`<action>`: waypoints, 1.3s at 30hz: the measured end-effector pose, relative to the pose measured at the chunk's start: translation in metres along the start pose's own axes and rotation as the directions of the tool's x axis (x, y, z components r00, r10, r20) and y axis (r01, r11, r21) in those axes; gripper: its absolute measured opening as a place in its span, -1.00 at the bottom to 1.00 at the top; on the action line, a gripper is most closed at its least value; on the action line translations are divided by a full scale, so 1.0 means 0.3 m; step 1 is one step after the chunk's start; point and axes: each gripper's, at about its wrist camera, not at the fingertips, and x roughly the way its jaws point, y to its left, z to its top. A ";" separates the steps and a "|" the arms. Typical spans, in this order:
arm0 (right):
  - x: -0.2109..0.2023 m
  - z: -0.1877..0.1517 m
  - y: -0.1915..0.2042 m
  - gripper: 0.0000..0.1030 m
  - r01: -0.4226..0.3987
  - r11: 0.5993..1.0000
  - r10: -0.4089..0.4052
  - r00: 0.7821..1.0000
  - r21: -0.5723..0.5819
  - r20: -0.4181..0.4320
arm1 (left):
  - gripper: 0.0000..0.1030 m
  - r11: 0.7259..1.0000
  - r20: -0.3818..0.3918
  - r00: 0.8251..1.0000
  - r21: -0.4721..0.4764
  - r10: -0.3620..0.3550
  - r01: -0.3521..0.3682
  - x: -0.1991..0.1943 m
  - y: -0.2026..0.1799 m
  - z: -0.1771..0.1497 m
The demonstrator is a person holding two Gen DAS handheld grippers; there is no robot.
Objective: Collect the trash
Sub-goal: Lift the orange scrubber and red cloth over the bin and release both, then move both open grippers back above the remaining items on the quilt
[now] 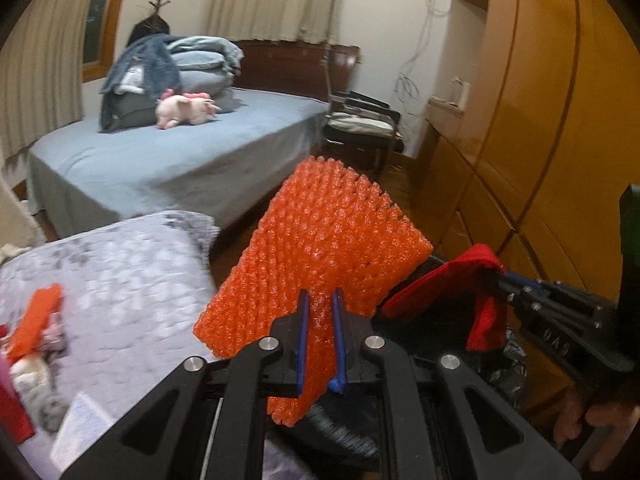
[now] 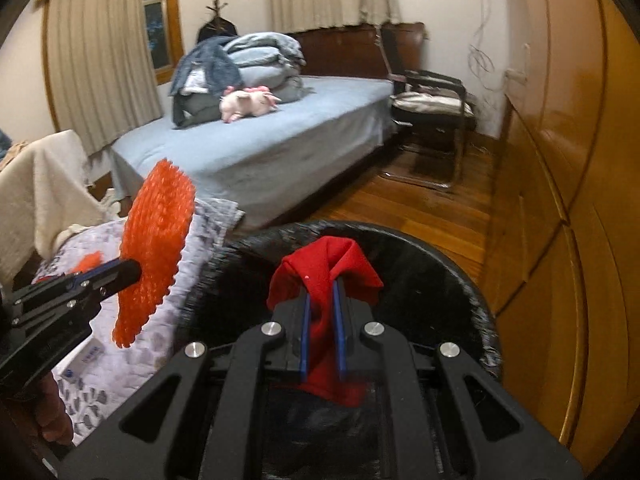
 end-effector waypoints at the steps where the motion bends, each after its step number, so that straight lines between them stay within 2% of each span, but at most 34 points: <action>1: 0.009 0.000 -0.009 -0.82 0.005 1.000 -0.005 1.000 0.006 -0.006 | -0.78 1.000 -0.009 1.000 0.005 -0.012 0.012 0.027 -0.021 0.004; 5: 0.056 -0.031 -0.060 -0.76 0.032 0.999 -0.031 0.998 0.018 -0.048 | -0.78 0.998 -0.048 0.997 0.020 -0.053 0.054 0.116 -0.073 0.003; 7: 0.074 -0.047 -0.072 -0.74 0.041 0.999 -0.040 0.997 0.018 -0.070 | -0.71 0.997 -0.074 0.995 0.029 -0.067 0.069 0.153 -0.092 -0.003; 8: 0.082 -0.060 -0.083 -0.66 0.048 0.999 -0.046 0.996 0.021 -0.081 | -0.66 0.997 -0.086 0.994 0.030 -0.069 0.072 0.170 -0.099 -0.008; 9: 0.089 -0.072 -0.092 -0.55 0.050 0.998 -0.047 0.995 0.023 -0.092 | -0.48 0.997 -0.097 0.992 0.027 -0.075 0.078 0.183 -0.099 -0.010; 10: 0.090 -0.078 -0.096 -0.25 0.054 0.998 -0.051 0.994 0.026 -0.102 | -0.18 0.995 -0.115 0.989 0.016 -0.095 0.097 0.198 -0.097 -0.013; 11: 0.091 -0.086 -0.102 -0.06 0.061 0.998 -0.057 0.993 0.033 -0.104 | -0.09 0.994 -0.123 0.987 0.005 -0.107 0.108 0.205 -0.091 -0.016; 12: 0.090 -0.089 -0.106 0.00 0.063 0.997 -0.059 0.993 0.036 -0.103 | 0.02 0.994 -0.125 0.986 -0.004 -0.113 0.114 0.206 -0.085 -0.020; 14: 0.087 -0.104 -0.107 0.36 0.077 0.997 -0.073 0.991 0.026 -0.112 | 0.11 0.993 -0.131 0.985 -0.005 -0.114 0.114 0.202 -0.074 -0.028; 16: 0.073 -0.112 -0.101 0.37 0.087 0.996 -0.085 0.991 0.019 -0.103 | 0.18 0.995 -0.127 0.987 0.003 -0.102 0.103 0.191 -0.059 -0.032; 18: 0.062 -0.115 -0.098 0.43 0.084 0.996 -0.081 0.992 0.026 -0.094 | 0.26 0.997 -0.112 0.991 0.013 -0.075 0.077 0.161 -0.038 -0.039; 21: 0.035 -0.108 -0.089 0.63 0.078 0.996 -0.076 0.996 0.036 -0.056 | 0.44 0.999 -0.069 0.997 0.017 -0.035 0.036 0.106 -0.003 -0.035; 22: 0.023 -0.098 -0.076 0.78 0.080 0.996 -0.079 0.996 0.037 -0.036 | 0.54 1.000 -0.049 0.999 0.017 -0.013 0.014 0.078 0.012 -0.037; 27: -0.015 -0.058 0.004 0.89 0.059 0.998 -0.060 0.998 0.026 0.032 | 0.81 0.995 0.038 0.994 -0.006 0.100 -0.100 -0.065 0.107 -0.053; 33: -0.043 -0.038 0.158 0.90 -0.005 0.999 0.008 0.997 -0.037 0.073 | 0.86 0.969 0.079 0.967 -0.065 0.243 -0.238 -0.241 0.261 -0.123; 37: -0.052 -0.038 0.287 0.90 -0.065 0.995 0.071 0.994 -0.072 0.081 | 0.86 0.940 0.065 0.943 -0.121 0.328 -0.319 -0.341 0.392 -0.186; 39: -0.058 -0.044 0.364 0.90 -0.100 0.990 0.108 0.991 -0.098 0.083 | 0.86 0.918 0.055 0.924 -0.150 0.378 -0.367 -0.393 0.460 -0.228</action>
